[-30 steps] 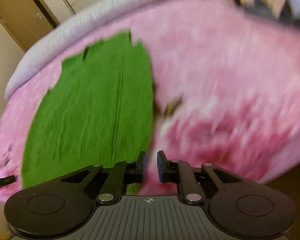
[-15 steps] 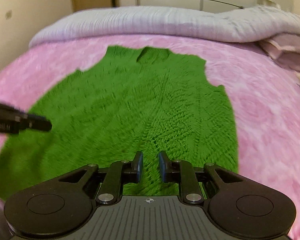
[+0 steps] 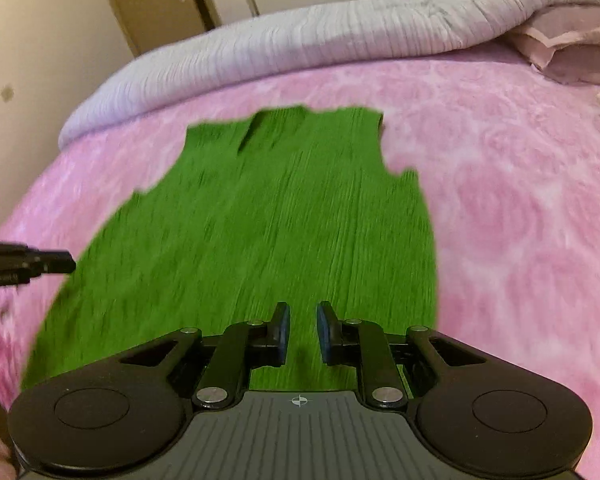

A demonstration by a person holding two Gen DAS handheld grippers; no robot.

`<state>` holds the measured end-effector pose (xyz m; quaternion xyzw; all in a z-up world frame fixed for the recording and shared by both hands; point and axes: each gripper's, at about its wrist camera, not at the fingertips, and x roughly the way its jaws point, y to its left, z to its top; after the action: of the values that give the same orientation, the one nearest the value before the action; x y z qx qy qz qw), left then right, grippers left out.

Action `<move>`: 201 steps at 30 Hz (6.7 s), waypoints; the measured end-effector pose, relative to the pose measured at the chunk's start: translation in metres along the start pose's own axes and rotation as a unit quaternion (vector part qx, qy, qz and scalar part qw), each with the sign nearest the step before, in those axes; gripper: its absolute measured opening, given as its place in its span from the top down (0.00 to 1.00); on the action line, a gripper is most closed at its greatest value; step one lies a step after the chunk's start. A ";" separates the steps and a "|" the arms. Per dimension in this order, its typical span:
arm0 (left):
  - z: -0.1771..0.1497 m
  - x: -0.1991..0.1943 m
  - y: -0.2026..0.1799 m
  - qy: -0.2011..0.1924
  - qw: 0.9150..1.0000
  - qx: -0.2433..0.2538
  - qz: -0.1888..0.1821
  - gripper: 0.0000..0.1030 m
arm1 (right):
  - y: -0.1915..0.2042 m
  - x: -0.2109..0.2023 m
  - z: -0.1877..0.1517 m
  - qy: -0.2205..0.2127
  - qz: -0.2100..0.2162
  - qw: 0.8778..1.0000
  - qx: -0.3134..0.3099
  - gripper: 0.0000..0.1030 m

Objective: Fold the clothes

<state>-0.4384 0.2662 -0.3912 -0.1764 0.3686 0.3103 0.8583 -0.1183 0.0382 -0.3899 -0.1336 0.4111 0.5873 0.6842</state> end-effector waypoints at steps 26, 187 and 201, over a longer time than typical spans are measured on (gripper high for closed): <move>0.048 0.115 0.083 0.003 0.998 -0.049 0.047 0.93 | -0.067 0.087 0.082 0.009 -0.019 1.000 0.020 0.82; 0.084 0.169 -0.019 0.031 0.991 -0.103 -0.077 0.85 | -0.132 0.187 0.163 0.008 0.120 0.992 0.046 0.92; 0.079 0.160 -0.028 0.019 0.996 -0.071 -0.043 0.90 | -0.089 0.143 0.161 -0.043 -0.122 0.986 -0.105 0.43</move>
<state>-0.2926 0.3523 -0.4552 -0.2587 0.3535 0.2949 0.8492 0.0243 0.2204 -0.4186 -0.2280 0.2981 0.5448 0.7499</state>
